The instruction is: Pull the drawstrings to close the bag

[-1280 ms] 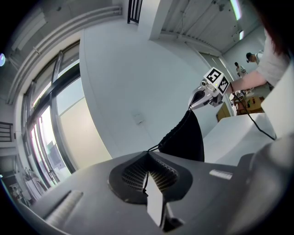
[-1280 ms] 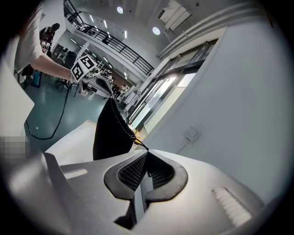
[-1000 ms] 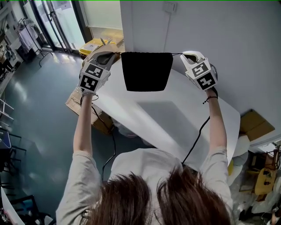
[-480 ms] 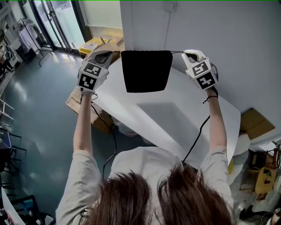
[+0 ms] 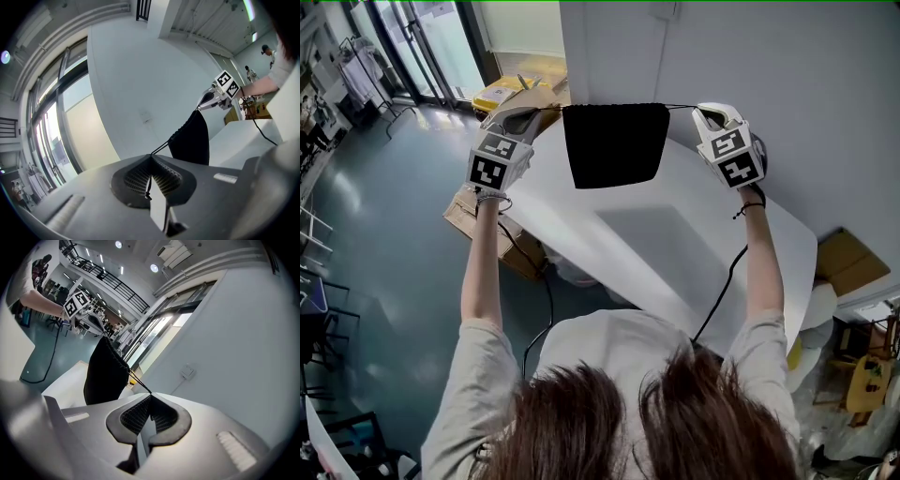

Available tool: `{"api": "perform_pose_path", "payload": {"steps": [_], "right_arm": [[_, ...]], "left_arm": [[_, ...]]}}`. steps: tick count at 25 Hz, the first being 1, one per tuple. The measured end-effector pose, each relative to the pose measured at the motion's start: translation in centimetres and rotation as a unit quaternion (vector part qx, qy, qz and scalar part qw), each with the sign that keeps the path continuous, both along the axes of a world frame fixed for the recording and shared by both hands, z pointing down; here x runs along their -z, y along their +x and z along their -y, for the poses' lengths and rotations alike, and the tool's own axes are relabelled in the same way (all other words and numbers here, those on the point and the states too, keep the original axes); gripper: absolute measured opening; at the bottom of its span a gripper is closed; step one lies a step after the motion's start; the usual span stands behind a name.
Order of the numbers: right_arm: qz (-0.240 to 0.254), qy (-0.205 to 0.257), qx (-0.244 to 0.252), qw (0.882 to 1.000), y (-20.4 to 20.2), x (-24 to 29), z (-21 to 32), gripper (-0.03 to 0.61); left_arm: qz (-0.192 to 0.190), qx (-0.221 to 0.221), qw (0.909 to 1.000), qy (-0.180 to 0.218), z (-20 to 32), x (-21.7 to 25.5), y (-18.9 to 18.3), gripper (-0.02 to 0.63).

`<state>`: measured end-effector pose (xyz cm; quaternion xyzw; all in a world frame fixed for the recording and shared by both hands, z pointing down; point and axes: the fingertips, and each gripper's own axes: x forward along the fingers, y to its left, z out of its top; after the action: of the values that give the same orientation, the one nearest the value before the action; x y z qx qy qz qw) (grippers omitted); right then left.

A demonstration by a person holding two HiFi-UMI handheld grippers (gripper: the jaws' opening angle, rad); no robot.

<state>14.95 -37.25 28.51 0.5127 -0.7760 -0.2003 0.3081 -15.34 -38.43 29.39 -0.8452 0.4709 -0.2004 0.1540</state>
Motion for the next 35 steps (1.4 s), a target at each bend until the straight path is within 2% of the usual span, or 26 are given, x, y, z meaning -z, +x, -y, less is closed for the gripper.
{"api": "perform_pose_path", "payload": {"steps": [35], "right_arm": [[0.054,0.012,-0.055,0.997,1.4,0.1,0.1,0.014]], "left_arm": [[-0.021,0.04,0.999,0.004,-0.6,0.0,-1.7,0.002]]}}
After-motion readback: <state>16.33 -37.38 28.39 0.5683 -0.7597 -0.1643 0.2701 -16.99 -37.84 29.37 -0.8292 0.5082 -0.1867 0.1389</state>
